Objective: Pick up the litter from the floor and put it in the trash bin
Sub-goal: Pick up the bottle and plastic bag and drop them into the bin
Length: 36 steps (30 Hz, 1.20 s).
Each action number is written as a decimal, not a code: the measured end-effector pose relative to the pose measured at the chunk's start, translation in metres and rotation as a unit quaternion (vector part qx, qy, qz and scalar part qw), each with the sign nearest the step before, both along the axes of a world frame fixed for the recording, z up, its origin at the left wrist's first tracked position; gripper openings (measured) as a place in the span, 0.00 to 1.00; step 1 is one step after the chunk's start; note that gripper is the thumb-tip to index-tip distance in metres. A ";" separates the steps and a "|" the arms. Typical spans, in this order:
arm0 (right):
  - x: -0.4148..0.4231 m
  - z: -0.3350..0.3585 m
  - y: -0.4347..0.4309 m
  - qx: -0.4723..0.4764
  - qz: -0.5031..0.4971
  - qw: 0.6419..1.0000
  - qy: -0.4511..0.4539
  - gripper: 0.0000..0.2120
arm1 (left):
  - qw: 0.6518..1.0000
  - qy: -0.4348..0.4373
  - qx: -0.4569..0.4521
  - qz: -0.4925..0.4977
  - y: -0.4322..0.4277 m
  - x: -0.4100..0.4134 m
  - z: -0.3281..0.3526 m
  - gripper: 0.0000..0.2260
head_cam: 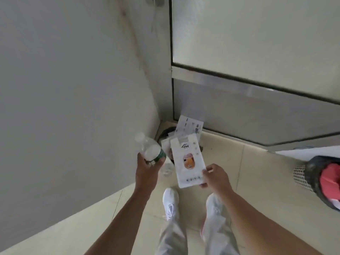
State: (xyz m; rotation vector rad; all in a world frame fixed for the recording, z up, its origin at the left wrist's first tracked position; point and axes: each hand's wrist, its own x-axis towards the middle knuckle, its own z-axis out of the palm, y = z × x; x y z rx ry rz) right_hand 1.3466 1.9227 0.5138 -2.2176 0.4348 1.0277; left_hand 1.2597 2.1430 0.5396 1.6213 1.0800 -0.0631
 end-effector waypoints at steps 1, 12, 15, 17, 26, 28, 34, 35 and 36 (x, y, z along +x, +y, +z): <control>-0.001 -0.034 -0.001 0.002 0.000 1.000 -0.003 0.05 | 1.000 -0.006 -0.009 0.027 -0.002 0.009 -0.024 0.24; 0.065 -0.261 0.019 0.084 -0.033 0.994 0.069 0.08 | 0.992 -0.048 -0.051 0.101 -0.013 0.091 -0.219 0.31; 0.085 -0.285 0.027 0.077 -0.038 0.994 0.061 0.08 | 0.991 -0.026 -0.051 0.123 -0.021 0.115 -0.243 0.35; 0.095 -0.295 0.024 0.066 -0.061 0.995 0.051 0.09 | 0.992 -0.016 -0.035 0.123 -0.027 0.130 -0.261 0.35; 0.094 -0.293 -0.015 -0.007 0.121 0.991 -0.059 0.18 | 0.996 0.043 0.060 0.041 -0.045 0.157 -0.322 0.36; 0.096 -0.284 -0.015 0.005 0.130 0.987 -0.095 0.18 | 0.996 0.049 0.065 0.034 -0.043 0.153 -0.320 0.38; 0.114 -0.228 0.001 0.022 0.175 0.974 -0.144 0.19 | 0.996 0.021 0.003 0.081 -0.038 0.120 -0.273 0.42; 0.119 -0.214 0.004 0.020 0.188 0.971 -0.146 0.20 | 0.995 0.022 -0.012 0.096 -0.037 0.111 -0.261 0.43; 0.122 -0.197 0.007 0.019 0.200 0.969 -0.145 0.22 | 0.994 0.026 -0.021 0.105 -0.036 0.103 -0.248 0.44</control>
